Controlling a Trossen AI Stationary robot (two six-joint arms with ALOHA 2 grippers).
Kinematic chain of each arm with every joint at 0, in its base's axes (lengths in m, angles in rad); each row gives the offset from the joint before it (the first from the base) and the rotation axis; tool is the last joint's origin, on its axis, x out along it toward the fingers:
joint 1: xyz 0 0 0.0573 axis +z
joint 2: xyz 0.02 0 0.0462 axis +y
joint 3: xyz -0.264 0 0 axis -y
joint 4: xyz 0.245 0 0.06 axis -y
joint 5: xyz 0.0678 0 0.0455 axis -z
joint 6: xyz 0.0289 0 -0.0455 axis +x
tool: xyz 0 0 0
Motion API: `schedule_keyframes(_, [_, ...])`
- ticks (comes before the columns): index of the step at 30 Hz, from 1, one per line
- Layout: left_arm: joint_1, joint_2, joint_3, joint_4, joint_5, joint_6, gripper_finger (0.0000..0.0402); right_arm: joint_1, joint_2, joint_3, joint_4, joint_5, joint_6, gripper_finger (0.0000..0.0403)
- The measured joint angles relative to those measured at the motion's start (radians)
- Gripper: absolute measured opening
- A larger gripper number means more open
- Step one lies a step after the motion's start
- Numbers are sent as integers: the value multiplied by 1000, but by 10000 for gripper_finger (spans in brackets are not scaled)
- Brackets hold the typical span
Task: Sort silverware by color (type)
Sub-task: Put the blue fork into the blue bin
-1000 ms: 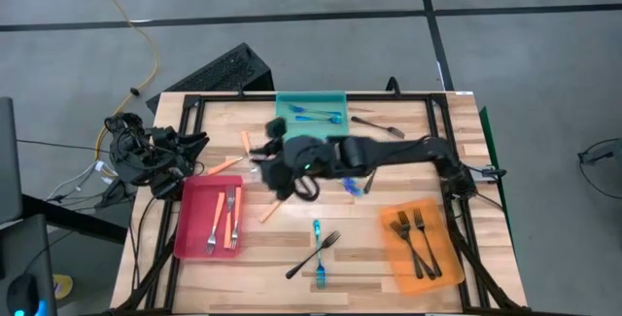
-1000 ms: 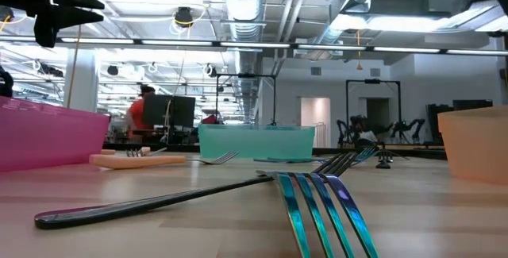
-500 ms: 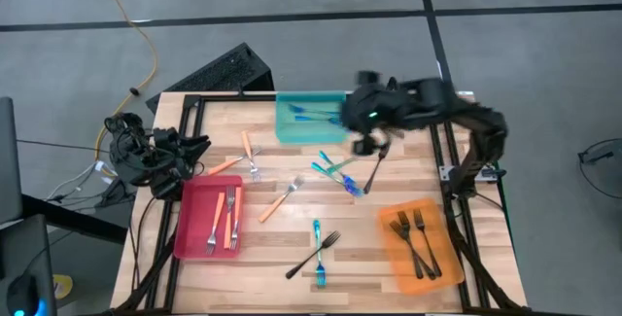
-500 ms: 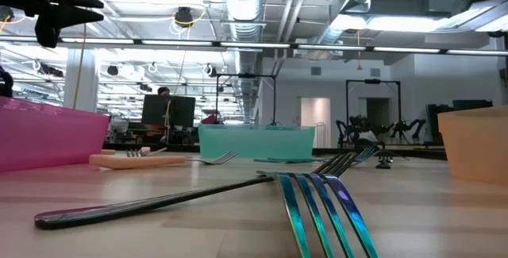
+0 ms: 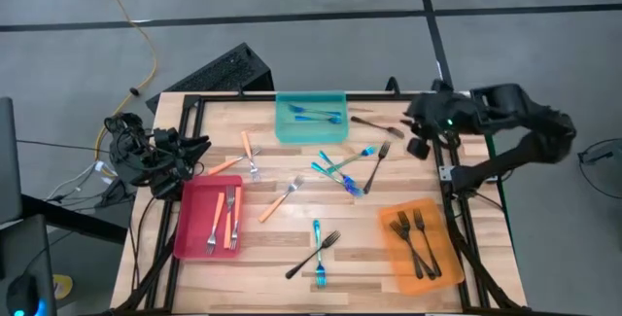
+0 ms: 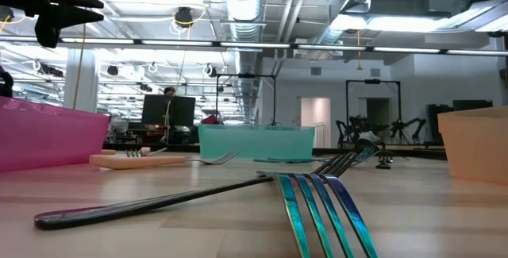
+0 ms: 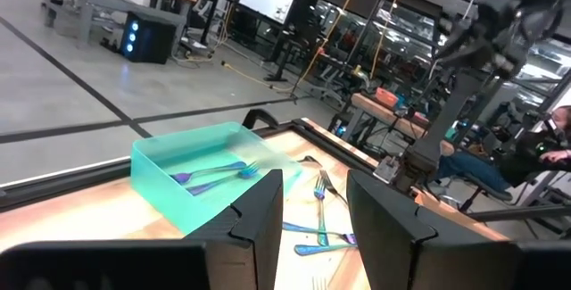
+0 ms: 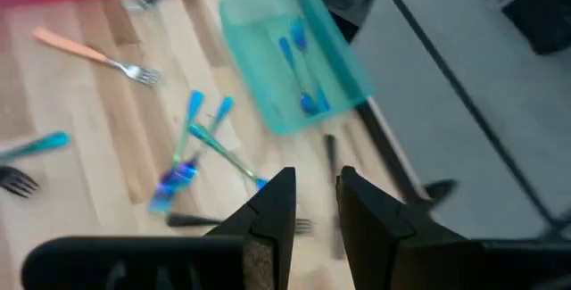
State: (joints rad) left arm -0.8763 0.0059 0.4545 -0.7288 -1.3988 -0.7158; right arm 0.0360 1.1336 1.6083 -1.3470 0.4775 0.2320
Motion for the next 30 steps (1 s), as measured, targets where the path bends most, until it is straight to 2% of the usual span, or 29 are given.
schedule_keyframes(5, [0,0,0,0,5,-2,112,32,-154,-322,266,-2,31,107])
schedule_keyframes(8, [0,0,0,0,5,-3,112,39,-187,-483,453,-1,34,107])
schedule_keyframes(12, [0,0,0,0,5,-3,112,50,-174,-679,752,-3,28,107])
schedule_keyframes(16, [0,0,0,-4,4,-3,112,42,-86,-837,1033,-1,23,107])
schedule_keyframes(21, [0,0,0,-19,5,-16,112,9,87,-910,1223,17,56,111])
schedule_keyframes(25, [0,0,0,-24,4,-26,112,-26,243,-878,1237,17,81,131])
schedule_keyframes(30, [0,0,0,-24,0,-26,112,-56,409,-810,1237,-28,91,176])
